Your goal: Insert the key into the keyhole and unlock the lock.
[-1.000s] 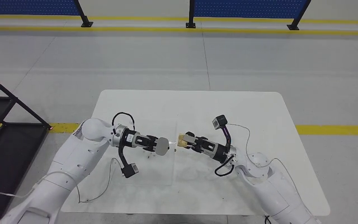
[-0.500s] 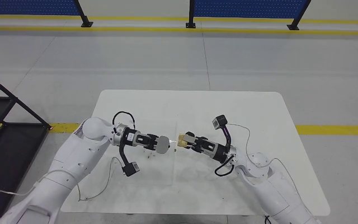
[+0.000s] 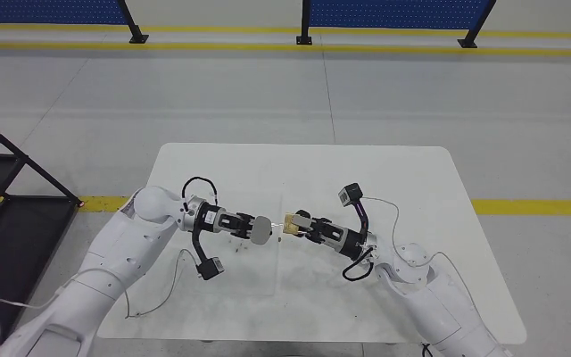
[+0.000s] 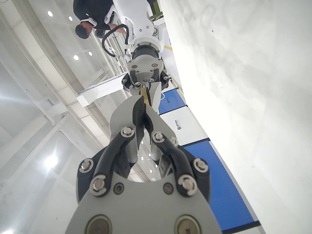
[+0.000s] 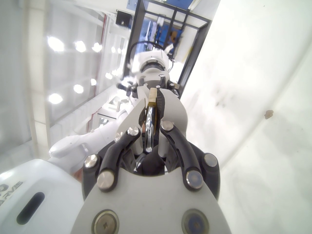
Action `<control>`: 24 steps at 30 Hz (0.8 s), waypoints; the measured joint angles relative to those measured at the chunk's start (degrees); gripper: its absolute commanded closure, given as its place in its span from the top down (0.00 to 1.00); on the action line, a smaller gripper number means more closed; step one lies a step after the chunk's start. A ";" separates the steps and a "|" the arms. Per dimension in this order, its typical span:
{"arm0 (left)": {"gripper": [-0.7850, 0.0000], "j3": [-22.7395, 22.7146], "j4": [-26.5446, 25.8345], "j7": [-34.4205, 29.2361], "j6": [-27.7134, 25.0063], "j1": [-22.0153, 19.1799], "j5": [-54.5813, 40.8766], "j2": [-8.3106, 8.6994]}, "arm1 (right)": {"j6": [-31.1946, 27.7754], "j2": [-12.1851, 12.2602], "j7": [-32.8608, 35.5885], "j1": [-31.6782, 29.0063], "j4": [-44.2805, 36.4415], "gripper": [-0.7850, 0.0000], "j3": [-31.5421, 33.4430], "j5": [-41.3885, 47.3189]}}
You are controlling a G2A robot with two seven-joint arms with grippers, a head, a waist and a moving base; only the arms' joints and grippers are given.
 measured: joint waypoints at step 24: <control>0.00 1.59 0.85 -0.35 0.36 -1.37 -0.39 -0.16 | 0.00 0.00 0.00 0.00 0.00 0.00 0.00 0.00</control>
